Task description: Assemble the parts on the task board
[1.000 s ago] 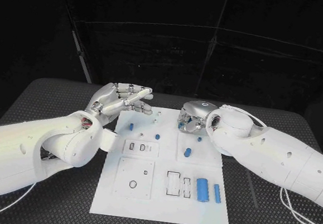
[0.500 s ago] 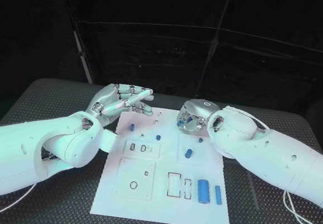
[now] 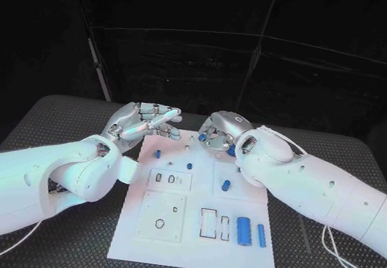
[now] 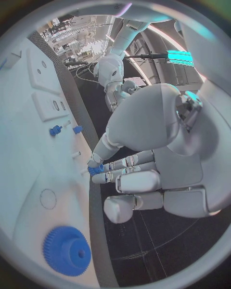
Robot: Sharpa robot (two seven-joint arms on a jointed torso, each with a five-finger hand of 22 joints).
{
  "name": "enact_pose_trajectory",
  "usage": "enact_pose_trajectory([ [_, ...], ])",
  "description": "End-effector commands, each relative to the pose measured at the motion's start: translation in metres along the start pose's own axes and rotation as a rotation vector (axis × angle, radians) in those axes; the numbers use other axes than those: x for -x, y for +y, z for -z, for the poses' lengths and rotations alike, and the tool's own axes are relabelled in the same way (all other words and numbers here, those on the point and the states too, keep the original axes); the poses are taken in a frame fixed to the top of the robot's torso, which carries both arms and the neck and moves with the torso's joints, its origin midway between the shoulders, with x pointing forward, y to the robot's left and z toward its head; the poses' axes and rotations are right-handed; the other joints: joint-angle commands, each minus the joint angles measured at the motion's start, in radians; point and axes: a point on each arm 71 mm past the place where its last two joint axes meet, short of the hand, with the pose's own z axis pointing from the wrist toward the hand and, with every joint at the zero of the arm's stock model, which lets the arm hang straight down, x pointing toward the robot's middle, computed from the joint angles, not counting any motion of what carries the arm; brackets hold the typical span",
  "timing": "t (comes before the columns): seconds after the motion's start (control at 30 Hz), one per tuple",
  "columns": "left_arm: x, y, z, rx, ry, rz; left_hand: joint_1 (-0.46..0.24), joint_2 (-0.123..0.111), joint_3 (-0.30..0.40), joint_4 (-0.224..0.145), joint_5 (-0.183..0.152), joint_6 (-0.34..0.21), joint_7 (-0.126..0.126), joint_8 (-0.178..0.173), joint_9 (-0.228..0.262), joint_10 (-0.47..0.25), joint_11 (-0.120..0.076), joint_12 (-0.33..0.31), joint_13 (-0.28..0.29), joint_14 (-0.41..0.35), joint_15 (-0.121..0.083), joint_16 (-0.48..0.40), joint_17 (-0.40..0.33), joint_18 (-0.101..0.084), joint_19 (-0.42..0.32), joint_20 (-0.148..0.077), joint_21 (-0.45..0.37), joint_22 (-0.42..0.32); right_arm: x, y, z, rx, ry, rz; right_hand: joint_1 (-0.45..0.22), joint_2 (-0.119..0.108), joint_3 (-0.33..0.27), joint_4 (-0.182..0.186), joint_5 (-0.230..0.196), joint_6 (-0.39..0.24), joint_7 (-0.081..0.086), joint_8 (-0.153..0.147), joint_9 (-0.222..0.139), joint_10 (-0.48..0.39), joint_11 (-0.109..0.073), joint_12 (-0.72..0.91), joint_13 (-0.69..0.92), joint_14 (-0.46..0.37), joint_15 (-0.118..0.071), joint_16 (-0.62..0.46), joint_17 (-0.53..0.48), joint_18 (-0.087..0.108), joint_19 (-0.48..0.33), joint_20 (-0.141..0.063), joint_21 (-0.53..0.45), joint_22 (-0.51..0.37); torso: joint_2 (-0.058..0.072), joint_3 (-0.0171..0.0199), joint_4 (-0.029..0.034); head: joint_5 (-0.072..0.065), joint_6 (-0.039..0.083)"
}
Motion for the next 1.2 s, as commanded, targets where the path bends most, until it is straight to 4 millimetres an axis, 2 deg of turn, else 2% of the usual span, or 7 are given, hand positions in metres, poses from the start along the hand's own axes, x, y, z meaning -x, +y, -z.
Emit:
enact_pose_trajectory([
  [0.03, 0.000, -0.002, 0.000, -0.009, 0.012, 0.000, 0.001, 0.006, -0.007, 0.001, 0.004, 0.002, 0.007, -0.006, -0.002, 0.002, 0.007, -0.003, -0.002, 0.003, 0.003, -0.004, 0.001, 0.009, 0.006, 0.000, 0.003, 0.000, 0.002, 0.003, -0.006, 0.002, -0.038, -0.019, -0.001, -0.009, 0.007, 0.002, -0.006, -0.003, 0.006, -0.005, -0.001, -0.005, 0.002, -0.005, -0.001, 0.031, 0.005, 0.006, 0.000, -0.016, -0.004, 0.000, 0.003, -0.001, 0.003, -0.0008, 0.0005, 0.000, 0.000],
  [0.33, 0.001, -0.003, 0.001, -0.009, 0.012, -0.001, 0.001, 0.007, -0.007, 0.001, 0.004, 0.002, 0.007, -0.006, -0.002, 0.002, 0.007, -0.004, -0.001, 0.003, 0.003, -0.004, 0.001, 0.009, 0.006, 0.000, 0.003, 0.000, -0.006, 0.007, -0.021, -0.010, 0.009, 0.003, -0.002, -0.012, 0.011, 0.005, -0.008, -0.005, 0.006, -0.007, -0.001, -0.009, 0.004, -0.007, -0.002, 0.031, 0.006, 0.007, 0.001, -0.016, -0.005, 0.001, 0.003, -0.001, 0.006, -0.0031, 0.0051, -0.002, -0.006],
  [0.47, 0.001, -0.003, 0.001, -0.009, 0.013, -0.001, 0.001, 0.007, -0.007, 0.001, 0.004, 0.002, 0.007, -0.006, -0.002, 0.002, 0.007, -0.004, -0.001, 0.003, 0.003, -0.004, 0.001, 0.009, 0.006, 0.000, 0.003, 0.000, -0.008, 0.008, -0.025, -0.012, 0.016, 0.013, -0.002, -0.012, 0.011, 0.005, -0.008, -0.005, 0.006, -0.007, -0.001, -0.009, 0.004, -0.007, -0.002, 0.031, 0.006, 0.007, 0.001, -0.016, -0.005, 0.001, 0.003, -0.001, 0.008, -0.0024, 0.0026, 0.003, -0.009],
  [0.67, 0.000, -0.003, 0.000, -0.008, 0.015, 0.000, 0.001, 0.007, -0.007, 0.001, 0.004, 0.002, 0.007, -0.006, -0.002, 0.002, 0.007, -0.004, -0.001, 0.003, 0.003, -0.004, 0.001, 0.009, 0.006, 0.000, 0.003, 0.000, -0.009, 0.008, -0.028, -0.017, 0.022, 0.021, -0.002, -0.012, 0.012, 0.006, -0.008, -0.005, 0.006, -0.008, -0.001, -0.009, 0.004, -0.007, -0.003, 0.031, 0.006, 0.007, 0.001, -0.016, -0.005, 0.001, 0.004, -0.001, 0.009, -0.0041, 0.0054, 0.003, -0.011],
  [0.83, 0.000, -0.003, 0.000, -0.008, 0.015, 0.000, 0.001, 0.007, -0.007, 0.000, 0.004, 0.002, 0.007, -0.006, -0.002, 0.003, 0.007, -0.004, -0.001, 0.003, 0.003, -0.005, 0.002, 0.009, 0.006, 0.000, 0.003, -0.001, -0.010, 0.009, -0.031, -0.025, 0.034, 0.029, -0.004, -0.014, 0.013, 0.008, -0.009, -0.007, 0.007, -0.009, -0.001, -0.011, 0.004, -0.009, -0.003, 0.031, 0.007, 0.008, 0.000, -0.016, -0.007, 0.002, 0.004, -0.002, 0.010, -0.0028, 0.0029, 0.008, -0.013],
  [1.2, 0.000, -0.003, 0.000, -0.007, 0.019, 0.002, 0.001, 0.007, -0.007, 0.000, 0.004, 0.002, 0.007, -0.006, -0.002, 0.003, 0.007, -0.004, -0.001, 0.003, 0.003, -0.005, 0.002, 0.009, 0.006, 0.000, 0.003, -0.001, -0.013, 0.009, -0.036, -0.043, 0.060, 0.047, -0.009, -0.024, 0.018, 0.015, -0.012, -0.011, 0.008, -0.013, -0.002, -0.020, 0.007, -0.012, -0.005, 0.030, 0.009, 0.008, -0.002, -0.015, -0.011, 0.004, 0.002, -0.006, 0.010, -0.0031, 0.0024, 0.005, -0.016],
])
